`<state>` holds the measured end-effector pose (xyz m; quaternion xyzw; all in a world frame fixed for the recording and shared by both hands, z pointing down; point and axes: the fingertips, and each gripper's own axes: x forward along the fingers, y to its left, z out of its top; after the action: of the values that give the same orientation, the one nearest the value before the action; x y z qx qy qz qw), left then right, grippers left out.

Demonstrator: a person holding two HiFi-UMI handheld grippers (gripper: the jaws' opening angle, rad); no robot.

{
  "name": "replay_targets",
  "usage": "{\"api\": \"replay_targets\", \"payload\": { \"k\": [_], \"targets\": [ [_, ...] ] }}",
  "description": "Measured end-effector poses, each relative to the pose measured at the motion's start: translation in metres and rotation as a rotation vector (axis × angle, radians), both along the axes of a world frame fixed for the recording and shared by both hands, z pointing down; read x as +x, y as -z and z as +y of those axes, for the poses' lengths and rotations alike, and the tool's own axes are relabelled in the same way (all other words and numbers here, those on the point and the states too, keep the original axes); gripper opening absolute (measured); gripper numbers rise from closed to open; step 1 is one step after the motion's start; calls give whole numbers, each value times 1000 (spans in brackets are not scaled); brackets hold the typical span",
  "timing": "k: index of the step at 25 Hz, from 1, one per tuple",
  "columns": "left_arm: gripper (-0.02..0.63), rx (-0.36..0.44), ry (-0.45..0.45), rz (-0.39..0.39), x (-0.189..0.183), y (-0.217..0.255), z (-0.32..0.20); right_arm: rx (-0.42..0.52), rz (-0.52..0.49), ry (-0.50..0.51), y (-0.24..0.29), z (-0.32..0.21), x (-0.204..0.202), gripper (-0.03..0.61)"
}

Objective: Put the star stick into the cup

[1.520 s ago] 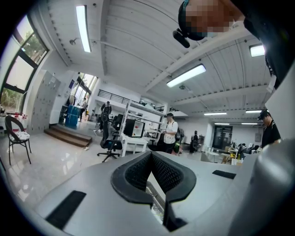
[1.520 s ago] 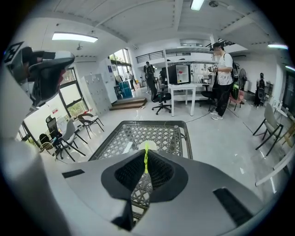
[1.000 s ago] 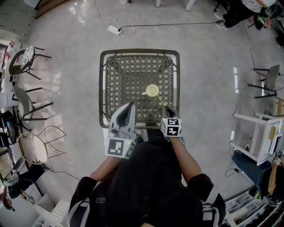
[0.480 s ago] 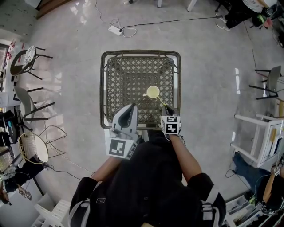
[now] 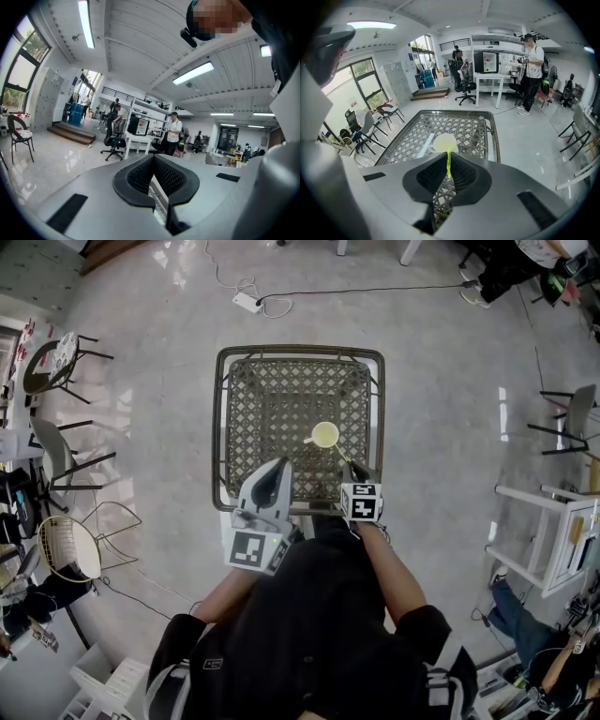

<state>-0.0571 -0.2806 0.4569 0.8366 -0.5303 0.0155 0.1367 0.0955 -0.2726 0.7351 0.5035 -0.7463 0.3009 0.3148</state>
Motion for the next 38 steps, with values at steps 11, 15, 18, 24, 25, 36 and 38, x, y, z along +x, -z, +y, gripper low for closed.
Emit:
{"api": "replay_targets", "payload": {
  "k": [11,15,18,24,25,36,38],
  "targets": [
    [15,6,4,4,-2,2,14,9,-7,4,1,9,-2,21],
    [15,16,6,5,-10,4,18,32,-7,-4,7,9,-7,21],
    [15,34,8,-9,-12,8,26,64,-13,-17,19,10,-6,21],
    [15,68,0,3,-16,21,48,144,-37,-42,56,21,-7,21],
    [15,72,-1,5,-18,24,53,159,-42,-49,64,24,-8,21],
    [15,119,-28,28,-36,39,134,339,-104,-143,149,93,-10,21],
    [15,117,-31,29,-42,39,149,367,-113,-163,163,111,-13,21]
  ]
}}
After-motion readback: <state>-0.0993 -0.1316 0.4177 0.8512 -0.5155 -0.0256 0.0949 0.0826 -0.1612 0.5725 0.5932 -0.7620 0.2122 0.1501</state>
